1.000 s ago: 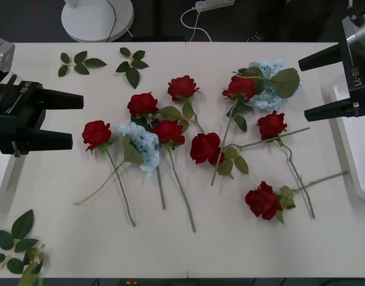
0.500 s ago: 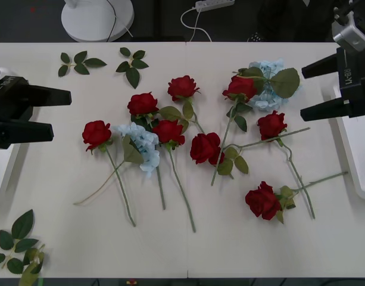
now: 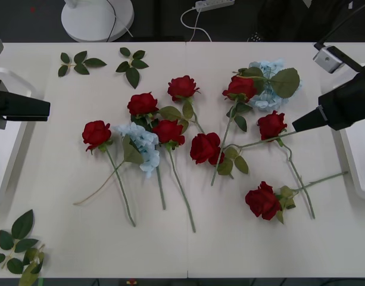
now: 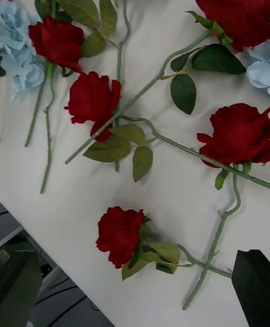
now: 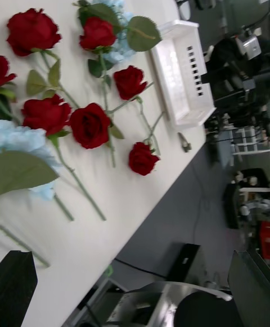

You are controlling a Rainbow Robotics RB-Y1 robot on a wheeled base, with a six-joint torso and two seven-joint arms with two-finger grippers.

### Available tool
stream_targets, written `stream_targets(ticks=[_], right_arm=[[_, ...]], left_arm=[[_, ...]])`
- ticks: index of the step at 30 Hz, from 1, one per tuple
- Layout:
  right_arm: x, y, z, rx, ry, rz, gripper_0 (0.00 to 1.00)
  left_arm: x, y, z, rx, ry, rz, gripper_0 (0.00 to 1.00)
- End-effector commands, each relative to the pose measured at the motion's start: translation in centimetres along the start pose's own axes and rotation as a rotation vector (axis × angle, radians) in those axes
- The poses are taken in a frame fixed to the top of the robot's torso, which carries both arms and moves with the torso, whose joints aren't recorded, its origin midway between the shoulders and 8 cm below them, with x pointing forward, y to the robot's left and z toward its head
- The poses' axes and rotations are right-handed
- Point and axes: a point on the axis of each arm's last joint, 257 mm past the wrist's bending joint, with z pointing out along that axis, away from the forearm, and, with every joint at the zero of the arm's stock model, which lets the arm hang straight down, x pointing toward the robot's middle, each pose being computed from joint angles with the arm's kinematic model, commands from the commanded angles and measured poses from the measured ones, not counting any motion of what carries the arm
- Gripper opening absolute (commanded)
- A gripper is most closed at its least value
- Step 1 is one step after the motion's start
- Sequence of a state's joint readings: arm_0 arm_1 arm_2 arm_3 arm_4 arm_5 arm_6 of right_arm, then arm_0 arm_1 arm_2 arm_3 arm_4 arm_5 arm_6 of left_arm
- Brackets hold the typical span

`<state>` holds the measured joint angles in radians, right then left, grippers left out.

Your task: Place the red flowers into the right box and the blue flowers into the left box. If a person shows an open palm, hand one flower to the person first, then continue sorting.

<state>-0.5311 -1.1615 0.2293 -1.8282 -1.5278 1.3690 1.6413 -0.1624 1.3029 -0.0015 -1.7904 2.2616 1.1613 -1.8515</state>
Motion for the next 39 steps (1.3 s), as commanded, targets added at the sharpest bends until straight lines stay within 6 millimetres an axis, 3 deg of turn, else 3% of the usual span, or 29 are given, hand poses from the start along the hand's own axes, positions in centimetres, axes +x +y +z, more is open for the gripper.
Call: stream_targets(ticks=[1, 5, 11, 19, 24, 31, 39], right_arm=[[0.2, -0.9, 2.1, 0.09, 0.044, 0.101, 1.0], [1.7, -2.8, 4.1, 0.175, 0.087, 0.078, 1.0], [3.0, -6.0, 5.6, 0.306, 0.169, 0.025, 1.0], [3.5, -8.6, 8.3, 0.366, 0.209, 0.044, 1.0], [5.5, -10.4, 10.0, 0.423, 0.252, 0.039, 1.0], [6.9, -11.0, 12.1, 0.441, 0.267, 0.031, 1.0], [6.0, -10.4, 15.2, 0.442, 0.257, 0.05, 1.0]], left_arm=[[0.1, 3.0, -1.0, -0.164, 0.022, -0.087, 1.0], [0.8, 5.3, -1.0, -0.264, 0.025, -0.193, 1.0], [2.7, 8.6, -0.6, -0.415, 0.036, -0.325, 1.0], [5.5, 11.4, 2.2, -0.547, 0.035, -0.458, 1.0], [7.1, 14.0, 4.2, -0.626, -0.006, -0.552, 1.0], [7.5, 16.6, 5.7, -0.736, 0.002, -0.575, 1.0], [7.4, 18.7, 7.6, -0.845, 0.091, -0.536, 1.0]])
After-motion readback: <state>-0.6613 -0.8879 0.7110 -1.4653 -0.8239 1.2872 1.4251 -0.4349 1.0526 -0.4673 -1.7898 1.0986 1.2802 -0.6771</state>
